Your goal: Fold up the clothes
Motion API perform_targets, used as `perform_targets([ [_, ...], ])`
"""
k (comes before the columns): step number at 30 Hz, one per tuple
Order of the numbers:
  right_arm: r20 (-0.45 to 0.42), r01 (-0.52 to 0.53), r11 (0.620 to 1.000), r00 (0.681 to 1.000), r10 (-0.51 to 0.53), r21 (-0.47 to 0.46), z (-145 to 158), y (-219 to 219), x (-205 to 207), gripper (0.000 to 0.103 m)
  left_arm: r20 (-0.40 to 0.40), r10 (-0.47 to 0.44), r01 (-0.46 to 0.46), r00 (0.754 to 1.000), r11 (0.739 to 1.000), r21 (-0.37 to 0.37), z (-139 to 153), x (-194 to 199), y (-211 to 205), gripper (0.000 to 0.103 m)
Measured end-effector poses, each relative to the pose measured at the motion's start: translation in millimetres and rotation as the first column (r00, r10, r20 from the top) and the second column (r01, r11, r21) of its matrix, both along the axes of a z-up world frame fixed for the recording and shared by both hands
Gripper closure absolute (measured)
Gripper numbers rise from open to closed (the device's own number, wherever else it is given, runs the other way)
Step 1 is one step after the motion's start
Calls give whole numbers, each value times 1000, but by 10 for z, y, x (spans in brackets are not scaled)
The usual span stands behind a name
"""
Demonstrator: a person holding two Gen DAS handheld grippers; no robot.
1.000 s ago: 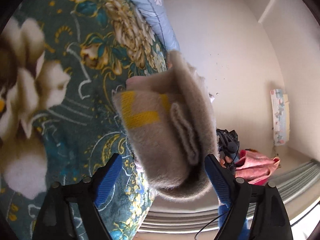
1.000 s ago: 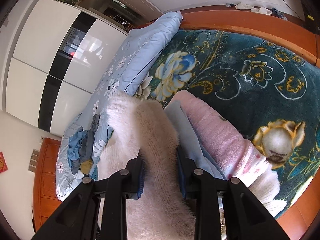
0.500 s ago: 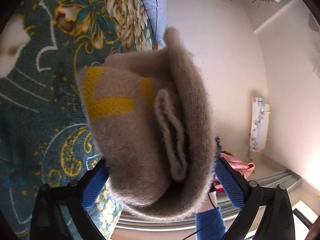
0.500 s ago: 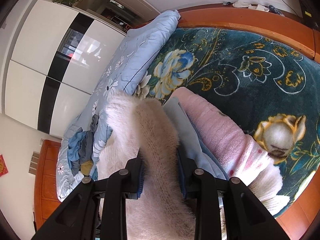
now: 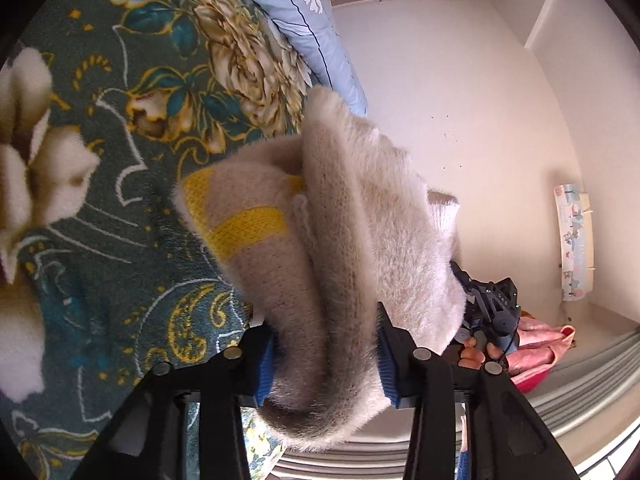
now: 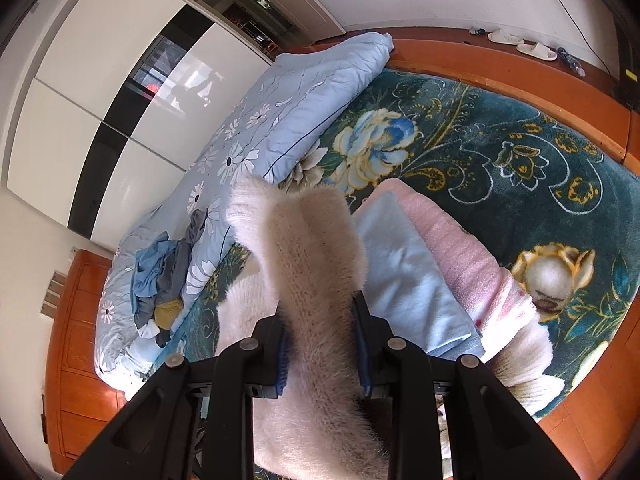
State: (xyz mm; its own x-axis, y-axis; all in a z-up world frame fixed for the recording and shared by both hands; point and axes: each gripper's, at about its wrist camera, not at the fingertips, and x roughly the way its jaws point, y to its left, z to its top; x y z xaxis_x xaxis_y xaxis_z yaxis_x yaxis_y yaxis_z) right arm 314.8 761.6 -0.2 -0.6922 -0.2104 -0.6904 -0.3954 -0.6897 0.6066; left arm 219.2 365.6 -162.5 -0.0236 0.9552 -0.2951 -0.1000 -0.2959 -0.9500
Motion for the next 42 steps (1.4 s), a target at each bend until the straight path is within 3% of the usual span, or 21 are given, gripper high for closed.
perform_targets([
  [5,-53,-57,997,997,59,44,416,-231,-95,77,-66,20,-18,998,1000,19,285,-6,-167,66],
  [10,-101,-115,989,987,124,91,817,-359,-182,77,-175,50,-38,983,997,74,819,-69,-225,66],
  [14,-115,-87,990,988,100,108,985,-185,-152,77,-261,40,-9,965,993,120,1348,-355,177,66],
  [18,-129,-51,992,990,66,114,1006,161,-84,77,-321,18,29,947,989,143,1522,-401,517,66],
  [20,-125,-27,995,991,39,93,827,371,-69,77,-317,-7,47,949,992,117,1433,-350,629,66],
  [25,-43,54,998,998,-55,-41,-169,808,-58,77,-206,-74,85,976,995,43,715,-243,753,65],
  [28,-54,104,982,992,-114,-160,-681,1042,60,75,-172,-59,74,983,994,81,467,-268,615,61],
  [30,-68,114,976,989,-128,-185,-828,1101,126,74,-157,-63,76,986,994,73,377,-281,595,60],
  [33,-13,134,975,990,-138,-176,-974,1098,108,69,-131,-67,76,989,995,64,258,-297,582,55],
  [36,-15,159,970,986,-165,-183,-974,1086,141,66,-111,-65,72,992,996,61,198,-307,582,52],
  [40,34,156,985,988,-154,-76,-730,975,122,61,-137,-69,71,988,997,12,280,-318,491,48],
  [42,55,160,987,986,-160,-7,-575,922,144,52,-159,-52,48,986,998,-29,343,-310,400,41],
])
